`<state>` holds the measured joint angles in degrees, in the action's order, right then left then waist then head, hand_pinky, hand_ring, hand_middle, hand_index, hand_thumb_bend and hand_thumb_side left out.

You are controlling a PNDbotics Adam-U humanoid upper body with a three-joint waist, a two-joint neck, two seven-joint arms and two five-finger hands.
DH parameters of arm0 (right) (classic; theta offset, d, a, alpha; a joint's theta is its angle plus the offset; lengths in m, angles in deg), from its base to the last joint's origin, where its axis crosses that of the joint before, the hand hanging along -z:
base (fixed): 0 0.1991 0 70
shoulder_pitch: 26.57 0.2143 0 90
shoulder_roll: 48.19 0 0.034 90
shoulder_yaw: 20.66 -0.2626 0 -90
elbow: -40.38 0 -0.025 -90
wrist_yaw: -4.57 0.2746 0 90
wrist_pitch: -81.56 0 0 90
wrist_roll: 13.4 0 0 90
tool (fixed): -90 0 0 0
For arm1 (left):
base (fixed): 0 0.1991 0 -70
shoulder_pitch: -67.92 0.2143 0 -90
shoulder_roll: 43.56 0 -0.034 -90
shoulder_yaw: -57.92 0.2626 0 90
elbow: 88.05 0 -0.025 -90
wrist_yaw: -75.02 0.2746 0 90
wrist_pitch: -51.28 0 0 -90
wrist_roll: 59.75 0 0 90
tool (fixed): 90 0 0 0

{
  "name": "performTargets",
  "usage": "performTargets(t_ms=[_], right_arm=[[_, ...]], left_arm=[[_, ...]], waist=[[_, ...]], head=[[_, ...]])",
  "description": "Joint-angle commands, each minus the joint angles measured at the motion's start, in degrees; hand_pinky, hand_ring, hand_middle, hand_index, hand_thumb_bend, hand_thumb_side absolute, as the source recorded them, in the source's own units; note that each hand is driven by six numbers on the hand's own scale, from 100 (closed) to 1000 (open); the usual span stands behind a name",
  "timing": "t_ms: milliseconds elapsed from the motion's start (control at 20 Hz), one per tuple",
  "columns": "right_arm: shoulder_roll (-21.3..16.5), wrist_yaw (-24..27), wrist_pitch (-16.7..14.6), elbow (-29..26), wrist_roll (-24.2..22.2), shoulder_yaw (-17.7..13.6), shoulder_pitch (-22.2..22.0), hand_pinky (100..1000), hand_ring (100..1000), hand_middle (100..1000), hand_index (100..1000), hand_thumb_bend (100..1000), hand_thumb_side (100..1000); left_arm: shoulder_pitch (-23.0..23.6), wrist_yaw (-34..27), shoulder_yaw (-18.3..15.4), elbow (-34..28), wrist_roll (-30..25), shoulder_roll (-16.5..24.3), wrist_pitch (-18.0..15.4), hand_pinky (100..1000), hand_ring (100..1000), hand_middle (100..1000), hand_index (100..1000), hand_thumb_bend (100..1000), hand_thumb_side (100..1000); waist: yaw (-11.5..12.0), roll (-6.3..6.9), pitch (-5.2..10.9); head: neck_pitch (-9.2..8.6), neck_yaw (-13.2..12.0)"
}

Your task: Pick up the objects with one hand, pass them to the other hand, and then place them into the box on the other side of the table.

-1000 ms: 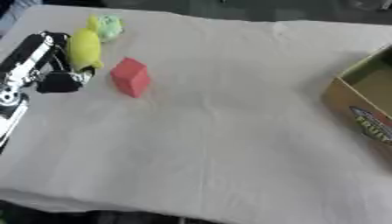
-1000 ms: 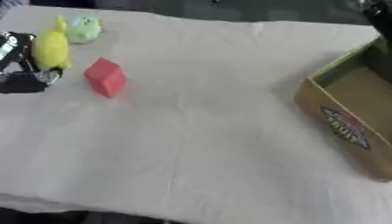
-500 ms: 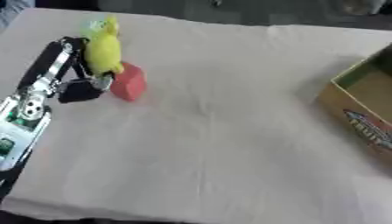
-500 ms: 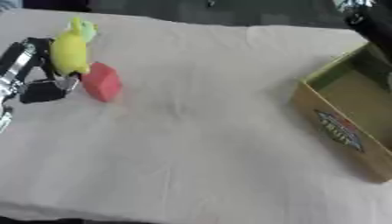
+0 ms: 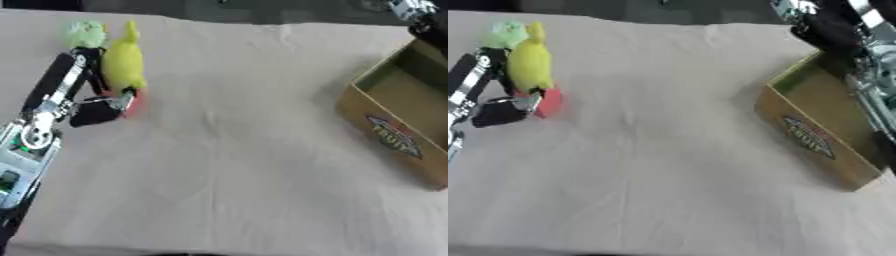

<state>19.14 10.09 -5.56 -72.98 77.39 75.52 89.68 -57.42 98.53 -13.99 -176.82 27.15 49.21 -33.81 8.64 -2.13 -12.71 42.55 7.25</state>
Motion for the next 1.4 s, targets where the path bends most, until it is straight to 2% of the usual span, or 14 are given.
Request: performTargets(t_ms=[50,100,150,250,650,850,1000,1150,1400], right_arm=[[-2.52,-1.64,-1.65,-1.24,-1.69,0.50,1.21,961,783,790,892,235,649],[-2.72,-2.23,-2.36,-1.24,-2.24,0.89,1.48,959,784,791,892,271,642],[-2.90,-2.82,-3.06,-1.24,-2.79,1.27,1.73,958,785,792,892,242,645],[-3.30,-3.78,-4.30,-1.24,-3.91,2.18,2.50,956,787,794,891,247,640],[-4.62,-10.04,-10.29,-1.24,-12.21,7.36,8.93,938,807,812,888,309,613],[-4.06,-11.85,-11.38,-1.24,-15.27,9.48,11.43,937,810,815,888,330,596],[-4.34,-12.71,-12.68,-1.24,-17.60,10.56,12.50,935,817,818,886,387,533],[-4.79,-13.38,-14.19,-1.24,-20.04,11.25,13.29,933,820,817,883,405,497],[-4.02,-14.92,-13.66,-1.24,-22.24,12.53,14.81,927,807,796,865,473,435]], left_arm=[[-1.29,0.55,0.36,-0.03,-0.10,-0.66,-1.11,383,406,390,492,100,193],[-1.35,0.71,0.47,0.20,-0.09,-1.07,-1.35,381,405,388,491,100,195],[-1.40,0.83,0.55,0.45,-0.06,-1.43,-1.61,380,403,387,490,100,196],[-1.54,1.11,0.80,1.01,-0.09,-2.17,-2.19,379,403,387,490,100,197],[-1.56,1.06,1.58,3.10,0.06,-5.15,-5.56,375,398,383,487,100,221],[-1.45,-0.02,1.59,3.13,0.27,-6.05,-6.33,376,397,381,486,100,232],[-1.47,-1.25,1.63,3.10,0.18,-6.24,-6.82,376,397,381,486,100,244],[-1.23,-2.29,1.62,3.43,0.20,-6.40,-7.45,374,396,380,484,100,252],[-0.72,-2.88,1.74,3.39,1.02,-7.52,-8.11,370,392,376,481,100,251]], waist=[[-0.15,-0.09,0.85],[-0.19,-0.18,0.83],[-0.22,-0.24,0.81],[-0.28,-0.37,0.77],[-0.35,-0.83,0.89],[-0.10,-0.85,0.89],[0.05,-0.87,0.87],[0.05,-0.96,0.88],[0.06,-1.02,0.89]], head=[[0.66,0.69],[0.76,0.75],[0.82,0.77],[0.93,0.71],[0.81,0.28],[0.48,0.27],[0.23,-0.10],[0.11,-0.22],[0.12,-0.20]])
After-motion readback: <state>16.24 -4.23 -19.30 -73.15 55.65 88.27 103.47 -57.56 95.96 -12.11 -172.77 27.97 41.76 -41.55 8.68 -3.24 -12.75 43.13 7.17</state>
